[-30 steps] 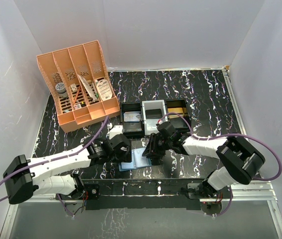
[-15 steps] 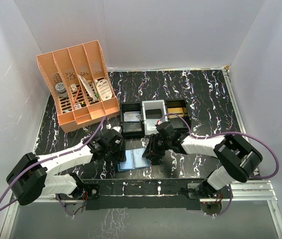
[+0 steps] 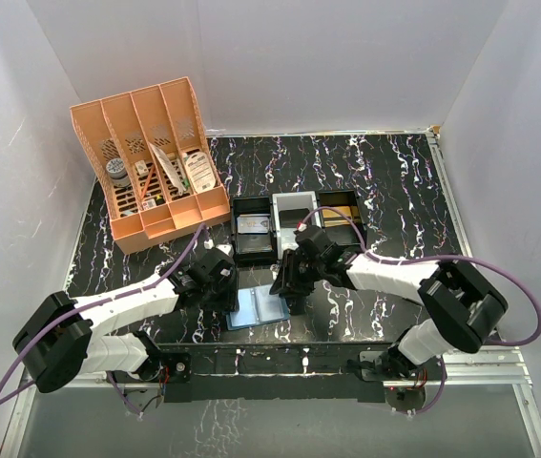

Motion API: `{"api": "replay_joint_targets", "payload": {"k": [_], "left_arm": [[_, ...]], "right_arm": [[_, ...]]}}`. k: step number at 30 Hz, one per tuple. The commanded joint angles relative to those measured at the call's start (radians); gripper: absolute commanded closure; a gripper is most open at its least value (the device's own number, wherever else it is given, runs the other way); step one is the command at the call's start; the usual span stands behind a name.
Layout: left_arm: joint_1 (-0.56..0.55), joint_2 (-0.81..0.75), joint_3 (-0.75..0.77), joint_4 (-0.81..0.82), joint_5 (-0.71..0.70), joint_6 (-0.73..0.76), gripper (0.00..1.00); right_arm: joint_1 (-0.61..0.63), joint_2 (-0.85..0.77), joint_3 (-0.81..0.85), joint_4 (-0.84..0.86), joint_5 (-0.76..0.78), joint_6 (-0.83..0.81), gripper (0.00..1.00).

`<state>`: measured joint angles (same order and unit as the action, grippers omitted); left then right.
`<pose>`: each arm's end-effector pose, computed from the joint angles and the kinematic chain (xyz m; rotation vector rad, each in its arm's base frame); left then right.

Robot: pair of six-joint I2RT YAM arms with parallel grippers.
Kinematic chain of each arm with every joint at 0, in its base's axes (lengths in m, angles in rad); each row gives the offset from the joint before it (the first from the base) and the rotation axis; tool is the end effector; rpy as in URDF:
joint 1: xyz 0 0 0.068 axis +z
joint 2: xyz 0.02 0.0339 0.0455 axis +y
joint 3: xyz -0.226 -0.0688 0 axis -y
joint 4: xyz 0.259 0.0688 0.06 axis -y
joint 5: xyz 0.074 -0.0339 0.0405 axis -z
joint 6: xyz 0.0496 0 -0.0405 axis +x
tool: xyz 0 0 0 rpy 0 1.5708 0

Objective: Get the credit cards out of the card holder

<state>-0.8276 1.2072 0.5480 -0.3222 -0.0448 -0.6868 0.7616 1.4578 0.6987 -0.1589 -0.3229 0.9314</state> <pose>0.1707 -0.1824 0.1108 0.1677 2.6325 -0.5070 0.2043 0.2165 0.1072 0.0827 2.7736 1.0014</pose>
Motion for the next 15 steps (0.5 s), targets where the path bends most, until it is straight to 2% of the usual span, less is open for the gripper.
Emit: {"api": "replay_joint_targets", "payload": {"k": [1, 6, 15], "left_arm": [[0.001, 0.007, 0.019, -0.035, 0.007, 0.013, 0.54], [0.001, 0.004, 0.014, -0.028, 0.02, 0.011, 0.56], [0.002, 0.013, 0.003, 0.003, 0.059, 0.023, 0.67]], "right_arm": [[0.027, 0.053, 0.045, 0.023, -0.017, -0.022, 0.67], [0.047, 0.126, 0.05, 0.02, -0.014, -0.018, 0.69], [0.065, 0.106, 0.071, 0.097, -0.065, -0.009, 0.77]]}}
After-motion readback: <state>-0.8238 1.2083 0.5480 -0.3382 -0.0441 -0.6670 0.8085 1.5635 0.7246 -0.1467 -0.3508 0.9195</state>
